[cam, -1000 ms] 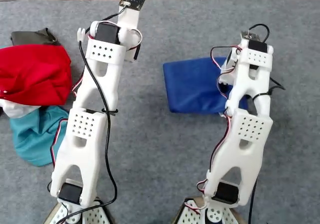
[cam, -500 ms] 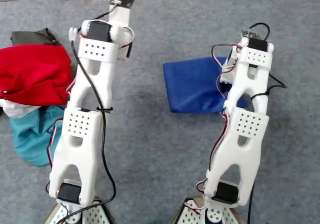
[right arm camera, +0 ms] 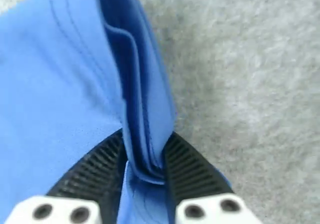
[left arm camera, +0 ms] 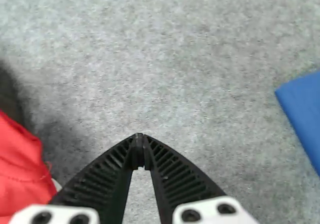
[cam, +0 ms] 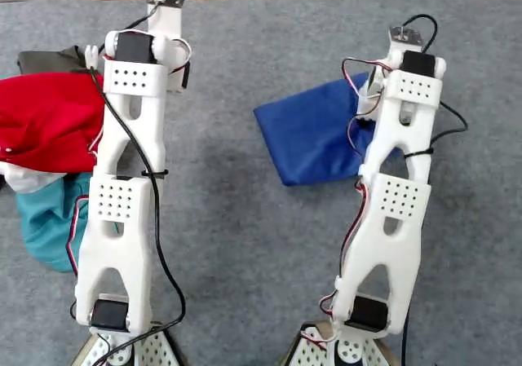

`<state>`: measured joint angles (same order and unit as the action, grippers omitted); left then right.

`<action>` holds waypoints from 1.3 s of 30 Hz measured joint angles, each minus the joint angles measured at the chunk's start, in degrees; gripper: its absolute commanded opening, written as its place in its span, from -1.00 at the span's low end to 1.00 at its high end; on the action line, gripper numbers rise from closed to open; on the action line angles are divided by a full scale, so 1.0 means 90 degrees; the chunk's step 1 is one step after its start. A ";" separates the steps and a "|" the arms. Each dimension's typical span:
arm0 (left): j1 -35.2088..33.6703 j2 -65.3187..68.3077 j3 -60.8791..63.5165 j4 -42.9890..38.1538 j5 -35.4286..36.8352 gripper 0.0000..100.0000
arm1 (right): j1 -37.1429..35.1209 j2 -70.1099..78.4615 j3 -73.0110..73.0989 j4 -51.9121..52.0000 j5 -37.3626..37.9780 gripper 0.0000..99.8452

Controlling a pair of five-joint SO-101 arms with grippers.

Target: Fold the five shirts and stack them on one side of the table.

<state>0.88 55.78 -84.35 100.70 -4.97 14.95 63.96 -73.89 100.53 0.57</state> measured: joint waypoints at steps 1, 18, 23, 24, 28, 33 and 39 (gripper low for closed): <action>-0.0020 0.0000 0.0000 0.0000 0.0000 -0.95 | 0.0117 0.0000 -0.0039 0.0000 0.0000 -0.97; -0.0068 0.0000 0.0000 0.0000 0.0000 -0.94 | 0.1993 0.0010 -0.0352 -0.0098 0.0606 -0.93; -0.0391 -0.0547 0.0010 0.0000 0.0039 -0.72 | 0.1983 0.0010 -0.0352 -0.0107 0.0781 -0.51; -0.0547 -0.0772 0.0010 0.0000 0.0205 -0.66 | 0.1983 0.0010 -0.0361 -0.0107 0.0781 -0.49; -0.1582 -0.1768 0.0010 0.0000 0.0938 -0.65 | 0.1983 0.0010 -0.0879 0.0000 0.0781 -0.55; -0.3282 -0.3009 0.0596 0.0000 0.0430 -0.65 | 0.1983 -0.0088 -0.1739 0.0029 0.0781 -0.63; -0.4366 -0.2676 0.3077 -0.1133 0.0156 -0.66 | 0.1797 -0.1026 -0.1905 0.0039 0.0781 -0.63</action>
<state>-38.42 31.69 -56.66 90.51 -3.56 31.12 54.73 -91.03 100.88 7.60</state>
